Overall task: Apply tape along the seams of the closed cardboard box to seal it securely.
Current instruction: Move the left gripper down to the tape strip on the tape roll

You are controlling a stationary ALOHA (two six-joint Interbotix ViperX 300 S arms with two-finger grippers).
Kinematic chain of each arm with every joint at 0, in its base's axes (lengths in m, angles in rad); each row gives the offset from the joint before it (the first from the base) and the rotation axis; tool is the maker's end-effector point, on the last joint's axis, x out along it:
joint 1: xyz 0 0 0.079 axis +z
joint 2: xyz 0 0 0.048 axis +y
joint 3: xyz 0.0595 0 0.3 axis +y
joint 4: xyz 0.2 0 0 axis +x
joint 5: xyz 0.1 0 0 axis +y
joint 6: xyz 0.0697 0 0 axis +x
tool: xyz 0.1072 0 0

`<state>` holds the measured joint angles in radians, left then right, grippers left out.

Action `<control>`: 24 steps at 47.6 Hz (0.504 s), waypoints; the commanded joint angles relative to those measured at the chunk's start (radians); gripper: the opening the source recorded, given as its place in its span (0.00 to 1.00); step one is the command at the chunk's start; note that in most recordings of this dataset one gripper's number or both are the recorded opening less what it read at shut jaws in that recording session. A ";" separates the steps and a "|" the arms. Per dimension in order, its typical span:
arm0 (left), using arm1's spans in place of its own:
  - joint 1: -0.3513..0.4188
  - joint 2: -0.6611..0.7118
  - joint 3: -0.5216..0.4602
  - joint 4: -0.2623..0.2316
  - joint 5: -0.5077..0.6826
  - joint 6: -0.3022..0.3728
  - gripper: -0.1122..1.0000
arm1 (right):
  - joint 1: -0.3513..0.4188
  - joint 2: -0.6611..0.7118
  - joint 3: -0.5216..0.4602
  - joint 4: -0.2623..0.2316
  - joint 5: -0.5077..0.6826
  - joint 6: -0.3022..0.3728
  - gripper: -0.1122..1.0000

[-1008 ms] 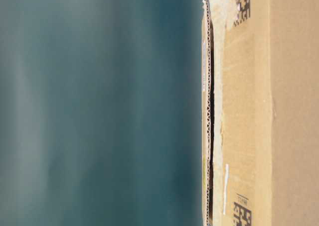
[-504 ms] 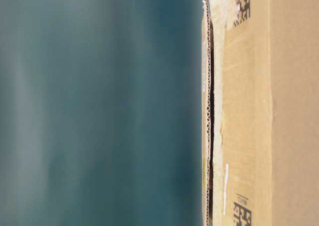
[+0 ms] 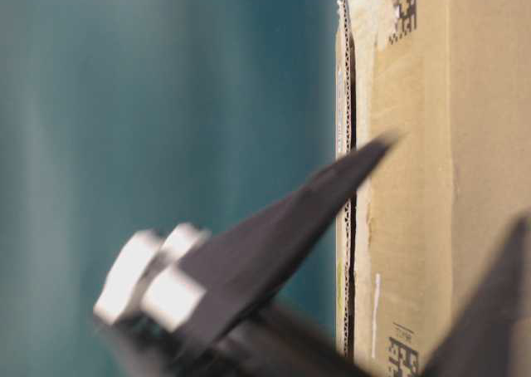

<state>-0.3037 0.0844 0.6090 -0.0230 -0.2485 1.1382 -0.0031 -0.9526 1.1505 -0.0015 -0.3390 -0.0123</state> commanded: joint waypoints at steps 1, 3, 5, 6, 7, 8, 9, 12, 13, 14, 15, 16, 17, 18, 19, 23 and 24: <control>-0.009 0.043 -0.074 -0.002 0.025 0.017 0.66 | 0.000 0.008 -0.023 -0.005 0.002 -0.003 0.09; -0.009 0.072 -0.092 -0.002 0.029 0.026 0.66 | 0.000 0.009 -0.023 -0.005 0.003 -0.003 0.09; -0.009 0.098 -0.109 -0.002 0.031 0.034 0.66 | -0.002 0.011 -0.023 -0.005 0.005 -0.003 0.09; -0.009 0.112 -0.115 -0.002 0.029 0.040 0.66 | -0.002 0.011 -0.023 -0.005 0.006 -0.003 0.09; -0.009 0.126 -0.123 -0.002 0.029 0.046 0.66 | -0.002 0.009 -0.023 -0.003 0.008 -0.003 0.09; -0.011 0.138 -0.129 -0.002 0.028 0.052 0.66 | -0.002 0.011 -0.023 -0.005 0.009 -0.003 0.09; -0.011 0.149 -0.135 -0.002 0.026 0.060 0.66 | -0.002 0.011 -0.020 -0.005 0.012 -0.003 0.09; -0.012 0.181 -0.156 -0.002 0.025 0.078 0.66 | 0.000 0.012 -0.020 -0.005 0.018 -0.003 0.09; -0.012 0.189 -0.163 -0.002 0.023 0.081 0.66 | -0.002 0.012 -0.020 -0.005 0.021 -0.003 0.09; -0.012 0.196 -0.167 -0.002 0.021 0.083 0.66 | -0.002 0.012 -0.020 -0.005 0.026 -0.003 0.09; -0.011 0.204 -0.173 -0.002 0.021 0.083 0.66 | -0.002 0.012 -0.023 -0.005 0.029 -0.003 0.09; -0.011 0.210 -0.178 -0.003 0.021 0.083 0.66 | -0.002 0.012 -0.023 -0.005 0.031 -0.003 0.09; -0.012 0.215 -0.181 -0.005 0.021 0.081 0.66 | -0.002 0.012 -0.020 -0.005 0.035 -0.003 0.09; -0.012 0.222 -0.187 -0.008 0.021 0.080 0.66 | -0.002 0.011 -0.023 -0.005 0.040 -0.005 0.09; -0.011 0.227 -0.190 -0.009 0.021 0.080 0.65 | -0.002 0.009 -0.023 -0.005 0.041 -0.005 0.09; -0.008 0.236 -0.201 -0.011 0.021 0.080 0.64 | 0.000 0.008 -0.025 -0.008 0.055 -0.006 0.09; -0.008 0.236 -0.199 -0.011 0.021 0.080 0.64 | -0.002 0.006 -0.025 -0.009 0.058 -0.006 0.09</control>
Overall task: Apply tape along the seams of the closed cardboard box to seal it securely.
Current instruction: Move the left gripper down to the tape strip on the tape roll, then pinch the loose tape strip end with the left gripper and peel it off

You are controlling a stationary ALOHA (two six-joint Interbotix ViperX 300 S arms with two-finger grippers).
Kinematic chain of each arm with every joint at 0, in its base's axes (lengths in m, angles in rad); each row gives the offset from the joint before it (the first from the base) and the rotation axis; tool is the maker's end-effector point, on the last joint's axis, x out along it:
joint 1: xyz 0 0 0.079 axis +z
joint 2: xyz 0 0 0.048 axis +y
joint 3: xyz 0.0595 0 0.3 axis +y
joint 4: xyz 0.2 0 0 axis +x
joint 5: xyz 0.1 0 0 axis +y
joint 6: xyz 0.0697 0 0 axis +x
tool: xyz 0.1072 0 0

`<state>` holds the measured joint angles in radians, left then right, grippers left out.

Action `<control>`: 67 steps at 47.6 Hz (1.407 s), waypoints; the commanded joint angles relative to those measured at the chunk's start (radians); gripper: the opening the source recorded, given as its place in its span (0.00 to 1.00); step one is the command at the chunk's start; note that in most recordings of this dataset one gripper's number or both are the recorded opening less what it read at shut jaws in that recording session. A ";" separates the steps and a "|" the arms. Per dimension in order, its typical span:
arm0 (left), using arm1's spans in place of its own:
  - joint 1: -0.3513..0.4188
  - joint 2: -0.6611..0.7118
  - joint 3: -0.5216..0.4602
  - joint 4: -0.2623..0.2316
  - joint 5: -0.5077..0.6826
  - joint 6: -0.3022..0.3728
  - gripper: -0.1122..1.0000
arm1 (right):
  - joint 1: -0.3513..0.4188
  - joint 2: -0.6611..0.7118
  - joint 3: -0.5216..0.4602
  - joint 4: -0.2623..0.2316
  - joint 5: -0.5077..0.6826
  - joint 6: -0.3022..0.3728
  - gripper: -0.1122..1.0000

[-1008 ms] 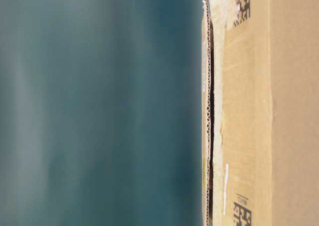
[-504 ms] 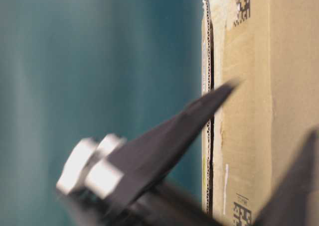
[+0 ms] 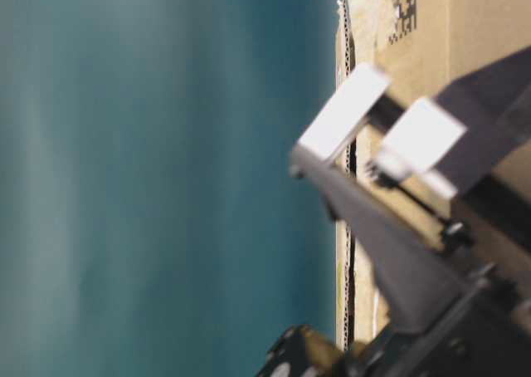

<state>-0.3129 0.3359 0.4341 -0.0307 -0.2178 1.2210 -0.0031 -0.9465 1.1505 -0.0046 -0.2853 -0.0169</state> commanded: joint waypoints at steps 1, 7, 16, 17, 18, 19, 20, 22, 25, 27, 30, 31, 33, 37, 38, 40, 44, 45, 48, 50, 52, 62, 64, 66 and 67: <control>0.002 -0.015 -0.025 -0.003 -0.009 -0.003 0.63 | 0.000 0.000 -0.025 -0.009 0.006 -0.002 0.09; 0.003 -0.017 -0.023 -0.005 -0.005 -0.005 0.60 | -0.002 -0.003 -0.026 -0.023 0.012 -0.002 0.09; 0.003 -0.020 -0.021 -0.005 0.000 -0.008 0.28 | -0.002 -0.003 -0.026 -0.032 0.012 0.000 0.09; 0.003 -0.021 -0.021 -0.005 0.003 -0.009 0.23 | -0.002 -0.003 -0.026 -0.031 0.012 0.000 0.09; 0.005 -0.023 -0.021 -0.005 0.006 -0.011 0.19 | -0.002 -0.002 -0.026 -0.031 0.012 -0.002 0.09; 0.005 -0.025 -0.020 -0.005 0.009 -0.011 0.15 | -0.002 -0.002 -0.026 -0.031 0.012 0.000 0.09; 0.005 -0.026 -0.020 -0.005 0.009 -0.011 0.12 | -0.002 -0.002 -0.026 -0.031 0.012 0.000 0.09; 0.005 -0.031 -0.020 -0.005 0.015 -0.011 0.10 | -0.002 -0.002 -0.026 -0.031 0.012 0.003 0.09; 0.005 -0.043 -0.018 -0.005 0.025 -0.011 0.10 | -0.002 -0.002 -0.026 -0.031 0.012 0.006 0.09; 0.006 -0.057 -0.020 -0.005 0.031 -0.011 0.10 | -0.002 -0.002 -0.026 -0.032 0.012 0.006 0.09; 0.005 -0.080 -0.021 -0.005 0.035 -0.011 0.10 | -0.002 -0.003 -0.026 -0.031 0.014 0.008 0.09; 0.005 -0.089 -0.021 -0.005 0.037 -0.008 0.10 | -0.002 -0.003 -0.026 -0.031 0.012 0.008 0.09; 0.005 -0.110 -0.021 -0.005 0.038 -0.005 0.10 | -0.002 -0.003 -0.026 -0.031 0.012 0.008 0.09; 0.005 -0.158 -0.021 -0.003 0.043 0.005 0.10 | -0.002 -0.002 -0.026 -0.031 0.012 0.008 0.09; 0.005 -0.173 -0.021 -0.002 0.043 0.009 0.10 | -0.002 -0.002 -0.026 -0.031 0.012 0.008 0.09; 0.008 -0.209 -0.020 0.000 0.048 0.015 0.10 | -0.002 0.000 -0.026 -0.031 0.012 0.008 0.09; 0.009 -0.270 -0.014 0.000 0.057 0.041 0.10 | -0.002 0.000 -0.026 -0.031 0.012 0.008 0.09; 0.011 -0.285 -0.011 0.000 0.057 0.049 0.10 | -0.002 0.000 -0.026 -0.031 0.012 0.008 0.09; 0.012 -0.321 -0.006 0.000 0.057 0.078 0.10 | 0.000 -0.002 -0.026 -0.031 0.012 0.008 0.09; 0.017 -0.339 0.000 0.000 0.057 0.097 0.10 | -0.002 -0.002 -0.028 -0.032 0.012 0.008 0.09; 0.021 -0.354 0.008 0.000 0.057 0.115 0.10 | -0.002 -0.002 -0.028 -0.032 0.012 0.009 0.09; 0.060 -0.417 0.064 0.000 0.057 0.141 0.10 | -0.002 -0.002 -0.028 -0.031 0.012 0.017 0.09; 0.078 -0.437 0.083 0.000 0.057 0.141 0.10 | -0.002 -0.002 -0.028 -0.031 0.012 0.017 0.09; 0.097 -0.460 0.104 0.000 0.057 0.141 0.10 | -0.002 -0.002 -0.028 -0.031 0.012 0.017 0.09; 0.107 -0.472 0.117 0.000 0.055 0.143 0.10 | -0.002 0.000 -0.028 -0.031 0.011 0.017 0.09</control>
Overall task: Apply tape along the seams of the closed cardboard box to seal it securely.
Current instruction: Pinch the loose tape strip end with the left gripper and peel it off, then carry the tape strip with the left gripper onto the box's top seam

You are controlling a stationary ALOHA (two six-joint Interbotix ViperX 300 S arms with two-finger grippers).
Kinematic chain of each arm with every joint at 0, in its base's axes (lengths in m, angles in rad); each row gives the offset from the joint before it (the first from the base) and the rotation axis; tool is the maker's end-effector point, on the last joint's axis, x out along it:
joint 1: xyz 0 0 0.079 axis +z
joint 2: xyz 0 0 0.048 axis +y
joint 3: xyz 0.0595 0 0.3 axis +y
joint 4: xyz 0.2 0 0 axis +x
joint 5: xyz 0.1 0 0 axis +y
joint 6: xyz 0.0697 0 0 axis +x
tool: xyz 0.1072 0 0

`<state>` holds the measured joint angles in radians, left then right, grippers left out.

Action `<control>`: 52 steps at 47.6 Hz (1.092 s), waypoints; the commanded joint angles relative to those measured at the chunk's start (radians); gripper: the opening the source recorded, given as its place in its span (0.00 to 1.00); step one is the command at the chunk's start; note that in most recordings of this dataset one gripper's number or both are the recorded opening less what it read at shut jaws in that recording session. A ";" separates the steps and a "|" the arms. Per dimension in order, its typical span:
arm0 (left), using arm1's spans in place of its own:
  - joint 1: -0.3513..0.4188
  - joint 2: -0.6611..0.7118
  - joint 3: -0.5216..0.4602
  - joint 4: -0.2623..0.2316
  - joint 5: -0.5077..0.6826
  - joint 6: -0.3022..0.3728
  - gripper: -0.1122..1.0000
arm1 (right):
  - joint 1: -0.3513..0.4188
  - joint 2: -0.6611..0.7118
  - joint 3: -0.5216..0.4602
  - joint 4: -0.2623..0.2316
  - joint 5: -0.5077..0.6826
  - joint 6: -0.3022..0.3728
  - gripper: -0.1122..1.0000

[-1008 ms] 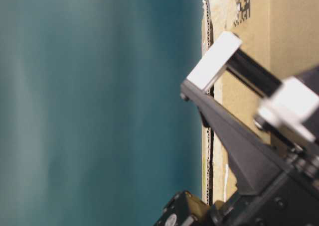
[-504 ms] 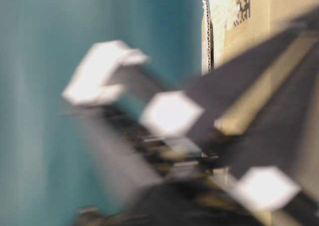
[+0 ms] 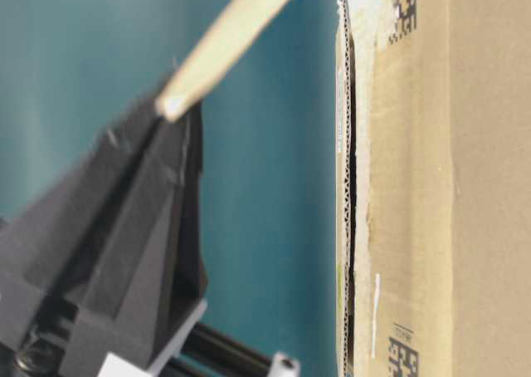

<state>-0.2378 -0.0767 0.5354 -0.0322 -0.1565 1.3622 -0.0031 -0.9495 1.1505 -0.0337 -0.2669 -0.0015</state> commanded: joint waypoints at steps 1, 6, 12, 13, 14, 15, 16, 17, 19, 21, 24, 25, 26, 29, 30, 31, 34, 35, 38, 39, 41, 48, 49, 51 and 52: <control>0.043 -0.072 0.028 0.002 -0.005 0.003 0.10 | -0.002 0.003 -0.028 0.000 -0.008 0.002 0.09; 0.112 -0.133 0.089 0.002 -0.005 0.011 0.10 | -0.002 0.005 -0.026 0.000 -0.011 0.002 0.09; 0.196 -0.186 0.146 0.002 -0.002 0.017 0.10 | -0.002 0.009 -0.026 -0.002 -0.014 0.002 0.09; 0.209 -0.192 0.152 0.002 -0.002 0.015 0.10 | 0.000 0.009 -0.026 -0.002 -0.015 0.002 0.09; 0.219 -0.196 0.158 0.002 -0.002 0.014 0.10 | 0.000 0.009 -0.026 0.000 -0.015 0.002 0.09; 0.235 -0.201 0.163 0.002 0.000 0.012 0.10 | -0.002 0.011 -0.026 -0.002 -0.017 0.002 0.09; 0.245 -0.204 0.166 0.002 0.002 0.014 0.10 | -0.002 0.011 -0.028 -0.002 -0.017 0.002 0.09; 0.252 -0.206 0.167 0.002 0.003 0.014 0.10 | -0.002 0.011 -0.026 0.000 -0.018 0.002 0.09; 0.262 -0.206 0.167 0.002 0.009 0.014 0.10 | -0.002 0.011 -0.026 -0.002 -0.020 0.002 0.09; 0.268 -0.204 0.166 0.002 0.015 0.014 0.10 | 0.000 0.012 -0.026 -0.002 -0.021 0.002 0.09; 0.270 -0.198 0.160 0.002 0.029 0.009 0.10 | -0.002 0.014 -0.026 -0.002 -0.020 0.002 0.09; 0.270 -0.196 0.161 0.002 0.034 0.006 0.10 | -0.002 0.014 -0.026 -0.002 -0.021 0.002 0.09; 0.272 -0.195 0.158 0.002 0.038 0.005 0.10 | -0.002 0.015 -0.026 -0.002 -0.021 0.002 0.09; 0.272 -0.187 0.163 0.000 0.046 -0.003 0.10 | -0.002 0.015 -0.026 -0.002 -0.020 -0.002 0.09; 0.272 -0.186 0.166 -0.002 0.046 -0.008 0.10 | -0.002 0.018 -0.026 -0.002 -0.021 -0.003 0.09; 0.272 -0.183 0.167 -0.002 0.048 -0.015 0.10 | -0.002 0.018 -0.026 -0.002 -0.020 -0.005 0.09; 0.275 -0.170 0.176 -0.002 0.048 -0.041 0.10 | -0.002 0.020 -0.026 0.000 -0.021 -0.006 0.09; 0.276 -0.166 0.179 -0.002 0.046 -0.051 0.10 | -0.002 0.020 -0.025 -0.002 -0.020 -0.006 0.09; 0.284 -0.150 0.189 -0.003 0.046 -0.075 0.10 | -0.002 0.023 -0.025 -0.002 -0.021 -0.006 0.09; 0.287 -0.146 0.193 -0.002 0.046 -0.083 0.10 | -0.002 0.023 -0.025 0.000 -0.020 -0.006 0.09; 0.295 -0.135 0.204 -0.002 0.044 -0.091 0.10 | -0.002 0.026 -0.023 -0.002 -0.021 -0.006 0.09; 0.316 -0.095 0.236 -0.003 0.021 -0.106 0.10 | -0.002 0.043 -0.020 0.000 -0.020 -0.006 0.09; 0.314 -0.091 0.239 -0.002 0.015 -0.106 0.10 | -0.002 0.044 -0.020 0.000 -0.021 -0.006 0.09; 0.314 -0.081 0.241 -0.002 0.008 -0.107 0.10 | -0.002 0.049 -0.020 0.002 -0.020 -0.006 0.09; 0.314 -0.077 0.242 -0.002 0.003 -0.107 0.10 | -0.002 0.051 -0.020 0.002 -0.021 -0.006 0.09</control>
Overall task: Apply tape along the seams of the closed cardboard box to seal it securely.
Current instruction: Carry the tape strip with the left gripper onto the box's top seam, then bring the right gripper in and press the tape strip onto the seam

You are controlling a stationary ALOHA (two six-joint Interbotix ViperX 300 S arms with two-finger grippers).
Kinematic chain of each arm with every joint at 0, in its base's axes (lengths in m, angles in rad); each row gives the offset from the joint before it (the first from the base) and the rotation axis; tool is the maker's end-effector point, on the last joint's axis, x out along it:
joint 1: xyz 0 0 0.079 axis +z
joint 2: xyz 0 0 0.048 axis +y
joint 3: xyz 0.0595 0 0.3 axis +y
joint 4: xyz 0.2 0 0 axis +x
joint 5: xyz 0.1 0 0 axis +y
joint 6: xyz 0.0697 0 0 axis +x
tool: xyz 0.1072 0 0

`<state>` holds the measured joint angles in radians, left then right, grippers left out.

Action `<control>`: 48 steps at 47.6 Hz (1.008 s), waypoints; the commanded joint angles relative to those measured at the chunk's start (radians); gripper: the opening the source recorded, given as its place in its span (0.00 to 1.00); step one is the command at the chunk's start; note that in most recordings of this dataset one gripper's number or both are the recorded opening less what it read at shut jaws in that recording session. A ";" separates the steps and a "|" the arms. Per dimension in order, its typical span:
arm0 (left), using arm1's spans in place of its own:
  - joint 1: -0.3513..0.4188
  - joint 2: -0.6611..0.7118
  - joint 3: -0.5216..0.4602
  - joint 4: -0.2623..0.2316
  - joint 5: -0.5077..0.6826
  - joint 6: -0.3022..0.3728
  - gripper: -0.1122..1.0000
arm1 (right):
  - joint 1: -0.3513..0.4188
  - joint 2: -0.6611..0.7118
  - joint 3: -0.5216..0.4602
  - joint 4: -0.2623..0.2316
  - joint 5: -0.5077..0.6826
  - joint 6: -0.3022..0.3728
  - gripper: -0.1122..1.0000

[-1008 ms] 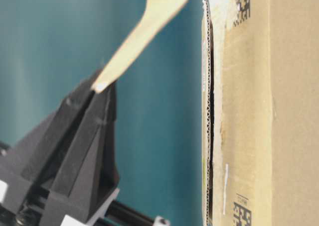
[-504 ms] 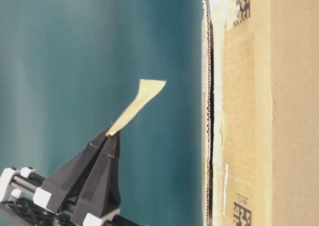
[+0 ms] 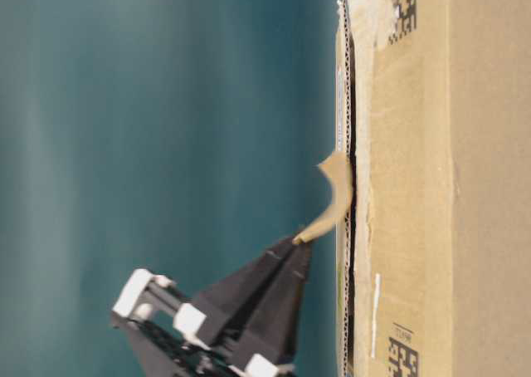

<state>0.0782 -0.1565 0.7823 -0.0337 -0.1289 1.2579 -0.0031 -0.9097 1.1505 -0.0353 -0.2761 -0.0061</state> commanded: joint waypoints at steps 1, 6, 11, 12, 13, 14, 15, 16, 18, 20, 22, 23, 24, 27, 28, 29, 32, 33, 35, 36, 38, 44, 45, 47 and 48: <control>-0.003 0.006 -0.003 0.000 -0.026 -0.003 0.10 | -0.002 0.011 -0.020 0.003 -0.011 -0.002 0.09; -0.003 0.017 0.002 0.000 -0.026 -0.006 0.10 | -0.002 0.012 -0.023 0.003 -0.011 -0.002 0.09; -0.008 0.017 0.006 0.000 -0.026 -0.014 0.10 | -0.002 0.012 -0.025 0.003 -0.011 -0.002 0.09; -0.011 0.017 0.006 -0.002 -0.026 -0.015 0.10 | -0.002 0.012 -0.025 0.003 -0.011 -0.002 0.09; -0.012 0.015 0.008 0.000 -0.026 -0.015 0.10 | 0.000 0.015 -0.025 0.003 -0.011 -0.002 0.09; -0.014 0.015 0.008 0.000 -0.026 -0.017 0.10 | -0.002 0.017 -0.025 0.003 -0.012 -0.002 0.09; -0.017 0.017 0.008 -0.002 -0.026 -0.018 0.10 | 0.000 0.020 -0.026 0.003 -0.012 -0.002 0.09; -0.018 0.017 0.008 0.000 -0.026 -0.020 0.10 | -0.002 0.021 -0.026 0.003 -0.012 -0.002 0.09; -0.023 0.017 0.009 0.000 -0.026 -0.021 0.10 | -0.002 0.029 -0.028 0.003 -0.017 -0.002 0.09; -0.026 0.017 0.011 0.000 -0.026 -0.023 0.10 | -0.002 0.041 -0.029 0.003 -0.029 0.005 0.09; -0.028 0.017 0.014 -0.002 -0.026 -0.026 0.10 | -0.002 0.052 -0.029 0.005 -0.043 0.008 0.09; -0.028 0.017 0.014 0.000 -0.026 -0.032 0.10 | -0.002 0.058 -0.031 0.006 -0.049 0.009 0.09; -0.028 0.017 0.015 0.000 -0.026 -0.035 0.10 | -0.002 0.066 -0.034 0.008 -0.057 0.012 0.09; -0.031 0.017 0.020 0.000 -0.026 -0.048 0.10 | -0.002 0.087 -0.040 0.021 -0.074 0.020 0.09; -0.031 0.017 0.021 -0.002 -0.026 -0.051 0.10 | -0.002 0.095 -0.044 0.028 -0.077 0.023 0.09; -0.031 0.017 0.023 0.000 -0.026 -0.055 0.10 | -0.002 0.104 -0.048 0.032 -0.081 0.026 0.09; -0.031 0.015 0.029 0.000 -0.026 -0.063 0.10 | -0.002 0.141 -0.063 0.044 -0.089 0.034 0.09; -0.031 0.014 0.031 0.000 -0.026 -0.063 0.10 | -0.002 0.153 -0.071 0.048 -0.091 0.037 0.09; -0.031 0.014 0.034 0.000 -0.026 -0.063 0.10 | -0.002 0.179 -0.083 0.051 -0.091 0.041 0.09; -0.031 0.012 0.035 0.000 -0.026 -0.063 0.10 | -0.002 0.193 -0.092 0.052 -0.092 0.043 0.09; -0.031 0.012 0.035 0.000 -0.026 -0.063 0.10 | -0.002 0.219 -0.109 0.057 -0.094 0.048 0.09; -0.029 0.012 0.035 0.000 -0.025 -0.063 0.10 | -0.002 0.307 -0.170 0.063 -0.103 0.052 0.09; -0.029 0.012 0.034 0.000 -0.025 -0.063 0.10 | -0.002 0.321 -0.181 0.064 -0.106 0.052 0.09; -0.029 0.014 0.034 0.000 -0.023 -0.063 0.10 | -0.002 0.350 -0.202 0.069 -0.110 0.054 0.09; -0.029 0.014 0.032 0.000 -0.023 -0.063 0.10 | -0.002 0.362 -0.212 0.071 -0.112 0.052 0.09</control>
<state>0.0506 -0.1319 0.8237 -0.0322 -0.1488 1.1965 -0.0031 -0.5829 0.9925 0.0261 -0.3697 0.0460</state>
